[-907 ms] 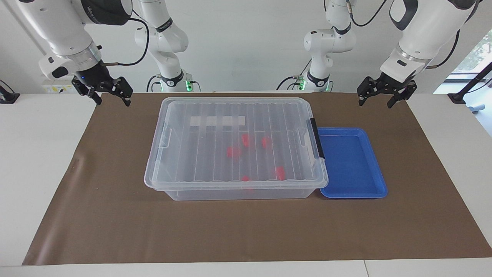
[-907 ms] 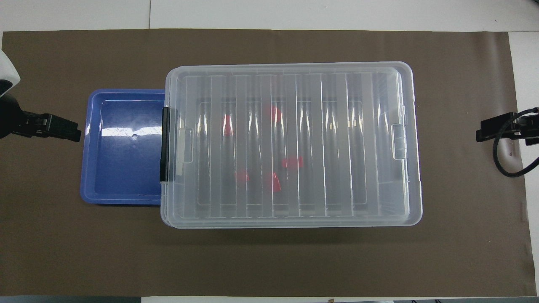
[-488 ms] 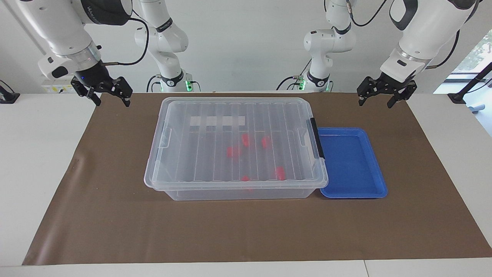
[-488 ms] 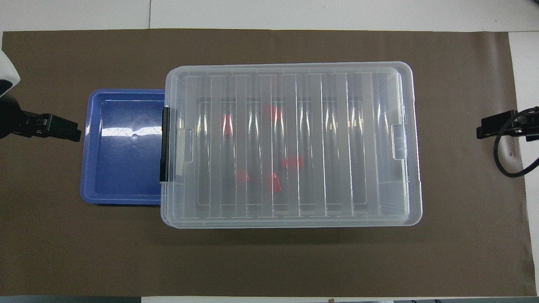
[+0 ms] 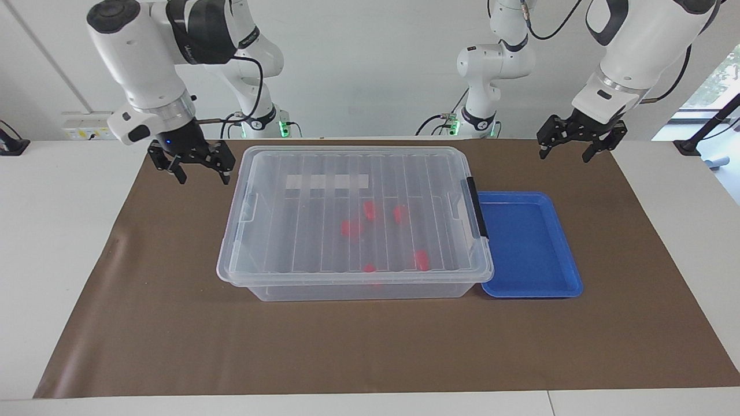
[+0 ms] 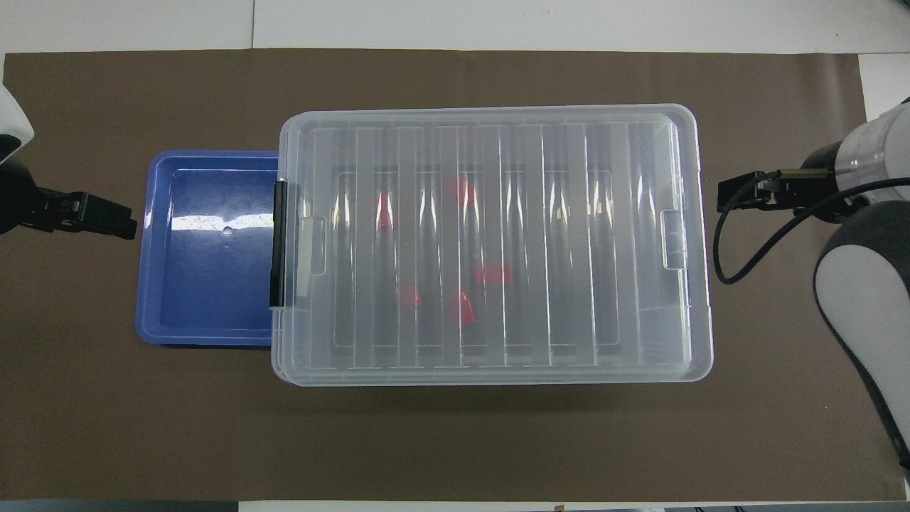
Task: Place red block in blue tray from box
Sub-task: 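Push the clear lid away from the tray with the right gripper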
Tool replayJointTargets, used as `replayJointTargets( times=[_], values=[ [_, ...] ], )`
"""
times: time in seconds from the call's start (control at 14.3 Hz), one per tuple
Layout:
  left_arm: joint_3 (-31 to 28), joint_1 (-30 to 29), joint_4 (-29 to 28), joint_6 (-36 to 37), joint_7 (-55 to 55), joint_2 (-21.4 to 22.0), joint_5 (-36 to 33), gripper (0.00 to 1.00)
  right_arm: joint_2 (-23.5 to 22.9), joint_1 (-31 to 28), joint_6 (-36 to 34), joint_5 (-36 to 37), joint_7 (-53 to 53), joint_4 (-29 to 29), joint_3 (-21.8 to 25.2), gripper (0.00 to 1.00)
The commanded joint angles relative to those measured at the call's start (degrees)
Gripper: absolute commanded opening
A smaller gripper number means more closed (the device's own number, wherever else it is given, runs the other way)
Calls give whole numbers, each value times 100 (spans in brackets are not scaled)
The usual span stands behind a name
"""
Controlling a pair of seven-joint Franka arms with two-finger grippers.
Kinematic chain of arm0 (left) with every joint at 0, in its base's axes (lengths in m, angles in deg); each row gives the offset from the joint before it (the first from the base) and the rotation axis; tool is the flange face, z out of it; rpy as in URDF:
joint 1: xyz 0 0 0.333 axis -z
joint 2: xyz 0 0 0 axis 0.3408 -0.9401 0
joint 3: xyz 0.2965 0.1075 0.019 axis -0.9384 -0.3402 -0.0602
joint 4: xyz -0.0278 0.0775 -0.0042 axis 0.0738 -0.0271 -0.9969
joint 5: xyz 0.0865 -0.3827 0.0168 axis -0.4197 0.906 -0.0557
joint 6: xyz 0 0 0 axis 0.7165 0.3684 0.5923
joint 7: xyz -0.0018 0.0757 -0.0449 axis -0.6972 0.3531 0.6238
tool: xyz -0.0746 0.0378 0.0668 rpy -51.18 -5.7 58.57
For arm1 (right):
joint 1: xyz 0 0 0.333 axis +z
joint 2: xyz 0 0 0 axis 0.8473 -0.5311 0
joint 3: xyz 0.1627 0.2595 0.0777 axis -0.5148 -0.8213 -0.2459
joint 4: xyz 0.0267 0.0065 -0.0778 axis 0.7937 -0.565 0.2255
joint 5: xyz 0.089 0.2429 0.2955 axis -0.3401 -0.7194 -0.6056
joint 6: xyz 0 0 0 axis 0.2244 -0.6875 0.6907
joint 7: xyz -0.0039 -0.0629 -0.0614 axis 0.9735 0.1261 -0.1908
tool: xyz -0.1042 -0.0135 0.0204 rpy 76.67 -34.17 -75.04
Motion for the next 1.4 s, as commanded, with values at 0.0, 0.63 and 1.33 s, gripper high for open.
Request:
replayJointTargets(
  times=[0.0, 0.63, 1.33],
  values=[
    [9, -30, -92, 36, 40, 104, -49, 100, -186, 6, 202, -85, -72, -47, -6, 100],
    [9, -30, -92, 36, 40, 104, -49, 100, -124, 32, 1247, -93, -90, -1092, 3, 100],
    [9, -30, -92, 36, 40, 104, -49, 100, 34, -345, 1546, -85, 621, -1594, 12, 100]
  ],
)
